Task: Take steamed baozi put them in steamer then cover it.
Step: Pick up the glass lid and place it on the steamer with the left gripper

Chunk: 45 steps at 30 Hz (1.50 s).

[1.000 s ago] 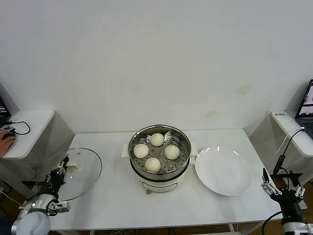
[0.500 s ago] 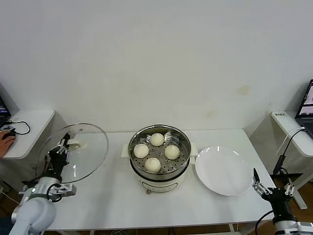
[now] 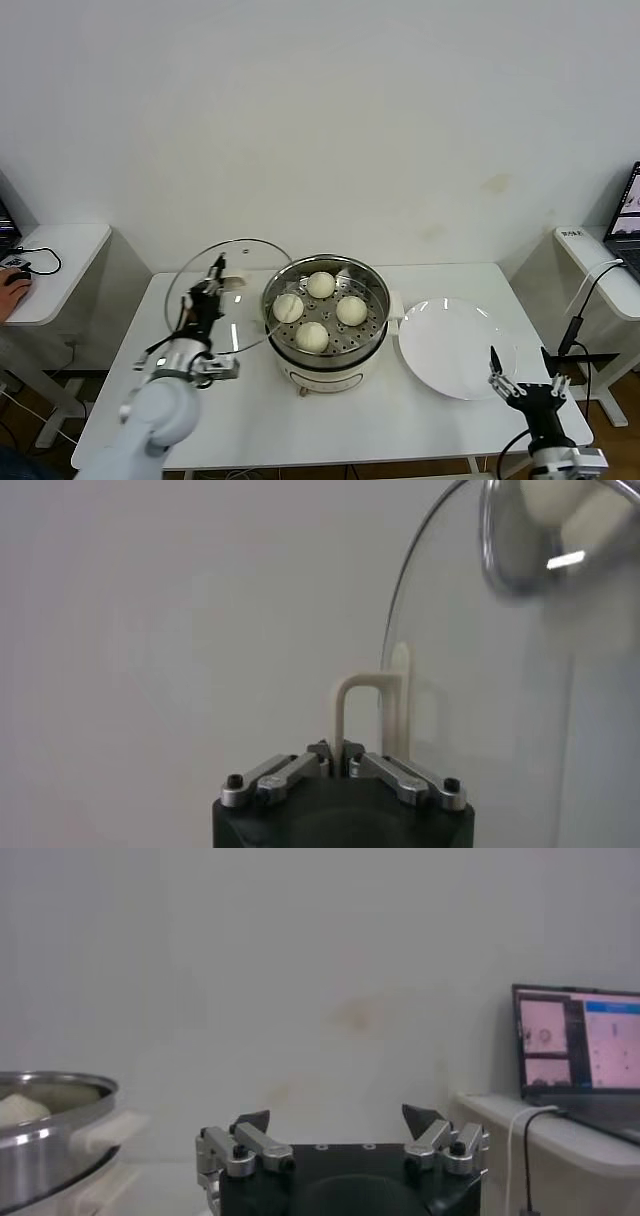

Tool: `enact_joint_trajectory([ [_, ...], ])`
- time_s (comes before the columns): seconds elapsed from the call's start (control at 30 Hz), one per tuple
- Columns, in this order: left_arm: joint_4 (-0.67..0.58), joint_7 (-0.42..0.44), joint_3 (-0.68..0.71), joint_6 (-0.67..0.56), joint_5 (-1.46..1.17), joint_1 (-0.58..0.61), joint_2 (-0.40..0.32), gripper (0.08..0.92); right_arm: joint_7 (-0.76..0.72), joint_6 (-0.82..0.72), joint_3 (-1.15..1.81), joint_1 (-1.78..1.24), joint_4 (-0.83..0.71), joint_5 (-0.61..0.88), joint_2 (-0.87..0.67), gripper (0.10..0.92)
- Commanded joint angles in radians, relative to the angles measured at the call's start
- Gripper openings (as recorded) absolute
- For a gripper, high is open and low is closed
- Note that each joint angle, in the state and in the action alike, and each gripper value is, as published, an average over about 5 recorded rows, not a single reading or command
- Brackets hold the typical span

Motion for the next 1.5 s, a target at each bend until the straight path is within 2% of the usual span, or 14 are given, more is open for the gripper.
enact_joint_trajectory([
  [0.03, 0.054, 0.215, 0.227, 0.161, 0.315, -0.166, -0.231, 0.138, 0.011, -0.004, -0.084, 0.019, -0.013, -0.086, 0.011, 0.823],
  [0.17, 0.085, 0.266, 0.24, 0.163, 0.4, -0.172, -0.304, 0.138, 0.01, -0.003, -0.098, 0.024, -0.019, -0.102, 0.013, 0.823],
  [0.37, 0.118, 0.293, 0.271, 0.163, 0.438, -0.176, -0.356, 0.138, 0.007, -0.001, -0.109, 0.022, -0.021, -0.115, 0.02, 0.823],
  [0.93, 0.214, 0.297, 0.319, 0.161, 0.456, -0.215, -0.422, 0.138, 0.005, 0.012, -0.136, 0.015, -0.03, -0.15, 0.041, 0.823],
  [1.5, 0.247, 0.291, 0.303, 0.153, 0.468, -0.222, -0.428, 0.138, 0.001, 0.013, -0.135, 0.01, -0.03, -0.145, 0.036, 0.823],
])
